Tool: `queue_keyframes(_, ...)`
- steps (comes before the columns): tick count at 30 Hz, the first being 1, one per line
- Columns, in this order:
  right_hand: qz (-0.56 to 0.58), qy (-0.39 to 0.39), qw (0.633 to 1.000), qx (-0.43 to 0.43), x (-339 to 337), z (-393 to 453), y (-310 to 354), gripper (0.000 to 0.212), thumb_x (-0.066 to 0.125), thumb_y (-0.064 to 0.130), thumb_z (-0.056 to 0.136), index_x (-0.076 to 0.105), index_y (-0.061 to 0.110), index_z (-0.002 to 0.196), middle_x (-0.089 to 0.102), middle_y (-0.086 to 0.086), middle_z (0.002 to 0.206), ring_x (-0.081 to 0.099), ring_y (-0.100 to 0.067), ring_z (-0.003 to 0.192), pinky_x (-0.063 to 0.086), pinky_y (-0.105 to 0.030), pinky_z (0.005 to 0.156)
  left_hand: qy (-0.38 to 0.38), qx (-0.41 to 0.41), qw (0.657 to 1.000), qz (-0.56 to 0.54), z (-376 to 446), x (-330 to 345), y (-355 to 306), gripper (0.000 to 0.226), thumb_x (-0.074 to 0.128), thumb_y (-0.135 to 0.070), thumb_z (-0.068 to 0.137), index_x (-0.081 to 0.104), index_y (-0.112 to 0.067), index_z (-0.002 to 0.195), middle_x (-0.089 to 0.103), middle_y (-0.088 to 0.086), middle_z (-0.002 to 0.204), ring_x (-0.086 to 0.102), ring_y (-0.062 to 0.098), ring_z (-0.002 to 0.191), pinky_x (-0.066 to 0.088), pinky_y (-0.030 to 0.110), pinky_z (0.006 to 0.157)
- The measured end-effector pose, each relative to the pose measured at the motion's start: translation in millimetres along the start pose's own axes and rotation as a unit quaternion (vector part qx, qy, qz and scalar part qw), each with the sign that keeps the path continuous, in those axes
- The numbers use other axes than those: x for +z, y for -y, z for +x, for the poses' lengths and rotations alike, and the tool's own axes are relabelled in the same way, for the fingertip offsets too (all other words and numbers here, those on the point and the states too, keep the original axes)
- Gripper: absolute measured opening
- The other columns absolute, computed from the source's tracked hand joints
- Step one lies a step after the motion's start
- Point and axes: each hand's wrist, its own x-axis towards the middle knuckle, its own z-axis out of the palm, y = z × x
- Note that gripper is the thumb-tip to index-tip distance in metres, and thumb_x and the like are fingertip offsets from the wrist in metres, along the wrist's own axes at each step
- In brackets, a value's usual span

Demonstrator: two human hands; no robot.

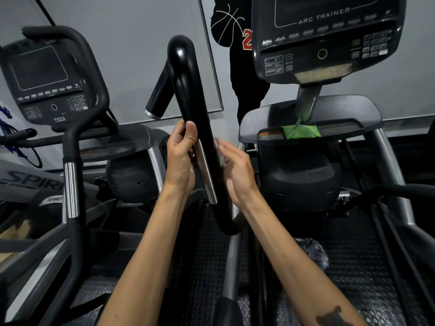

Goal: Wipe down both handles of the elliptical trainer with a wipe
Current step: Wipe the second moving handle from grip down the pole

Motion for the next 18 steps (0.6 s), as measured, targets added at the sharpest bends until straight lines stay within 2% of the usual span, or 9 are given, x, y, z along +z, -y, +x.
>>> queue_keyframes(3, -0.032, 0.006, 0.996, 0.078, -15.4, -8.4, -11.8, 0.041, 0.047, 0.018, 0.098, 0.065, -0.014, 0.114, 0.065, -0.038, 0.114, 0.06, -0.055, 0.111, 0.044, -0.059, 0.107, 0.001, 0.003, 1.0, 0.004, 0.0, 0.2, 0.4, 0.036, 0.063, -0.05, 0.09, 0.056, -0.016, 0.086, 0.051, 0.001, 0.077, 0.049, 0.013, 0.069, 0.041, 0.027, 0.067)
queue_keyframes(6, 0.008, 0.004, 0.987, 0.16, -20.0, -0.3, -10.6, 0.034, 0.043, 0.017, 0.1, 0.067, -0.005, 0.109, 0.065, -0.03, 0.104, 0.066, -0.041, 0.092, 0.042, -0.063, 0.107, 0.001, -0.004, 1.0, 0.017, -0.6, 0.2, 0.0, 0.029, 0.058, -0.044, 0.096, 0.055, -0.017, 0.084, 0.051, -0.001, 0.074, 0.049, 0.012, 0.066, 0.041, 0.025, 0.065)
queue_keyframes(9, 0.035, 0.012, 0.982, 0.182, -24.2, -1.8, -15.4, 0.036, 0.051, 0.02, 0.094, 0.067, -0.006, 0.113, 0.066, -0.03, 0.108, 0.069, -0.036, 0.091, 0.046, -0.057, 0.106, 0.002, -0.003, 0.999, 0.033, -0.8, -0.9, -2.8, 0.028, 0.06, -0.05, 0.092, 0.058, -0.025, 0.078, 0.052, -0.008, 0.068, 0.047, 0.009, 0.062, 0.037, 0.026, 0.062)
queue_keyframes(11, 0.029, 0.023, 0.979, 0.202, -29.1, -7.7, -17.3, 0.036, 0.054, 0.021, 0.09, 0.068, -0.006, 0.11, 0.066, -0.033, 0.112, 0.07, -0.037, 0.093, 0.047, -0.055, 0.106, 0.0, 0.0, 0.999, 0.038, -0.9, -1.0, -2.9, 0.025, 0.058, -0.046, 0.095, 0.06, -0.031, 0.076, 0.053, -0.012, 0.068, 0.048, 0.006, 0.062, 0.037, 0.027, 0.064)
queue_keyframes(12, 0.026, 0.023, 0.978, 0.204, -31.0, -7.4, -15.8, 0.033, 0.051, 0.018, 0.093, 0.068, -0.005, 0.109, 0.065, -0.034, 0.113, 0.07, -0.036, 0.093, 0.048, -0.053, 0.104, -0.001, 0.002, 0.999, 0.037, -1.2, -0.6, -2.3, 0.025, 0.056, -0.044, 0.097, 0.06, -0.031, 0.076, 0.054, -0.013, 0.068, 0.049, 0.005, 0.063, 0.038, 0.026, 0.065)
queue_keyframes(14, 0.03, 0.009, 0.985, 0.171, -32.2, -0.1, -8.2, 0.028, 0.045, 0.009, 0.097, 0.068, -0.003, 0.106, 0.066, -0.026, 0.112, 0.069, -0.027, 0.092, 0.052, -0.039, 0.097, -0.001, 0.005, 1.0, 0.029, -1.8, 0.7, -2.5, 0.025, 0.059, -0.048, 0.093, 0.059, -0.028, 0.077, 0.055, -0.012, 0.07, 0.05, 0.006, 0.065, 0.038, 0.026, 0.067)
queue_keyframes(16, 0.034, 0.031, 0.993, 0.109, -26.2, 8.0, 3.3, 0.031, 0.041, 0.002, 0.099, 0.067, -0.002, 0.114, 0.068, -0.018, 0.113, 0.067, -0.023, 0.102, 0.052, -0.031, 0.095, 0.003, 0.007, 1.0, 0.021, -1.9, 0.2, -2.3, 0.029, 0.063, -0.051, 0.089, 0.059, -0.024, 0.08, 0.055, -0.007, 0.072, 0.05, 0.011, 0.067, 0.039, 0.029, 0.068)
queue_keyframes(18, 0.041, 0.055, 0.996, 0.051, -18.1, 4.9, 8.5, 0.032, 0.042, -0.001, 0.101, 0.065, 0.0, 0.124, 0.069, -0.016, 0.122, 0.066, -0.023, 0.113, 0.053, -0.029, 0.099, 0.007, 0.006, 1.0, 0.015, -1.7, -1.0, -1.8, 0.032, 0.064, -0.052, 0.088, 0.059, -0.022, 0.081, 0.055, -0.001, 0.075, 0.05, 0.016, 0.07, 0.039, 0.034, 0.07)
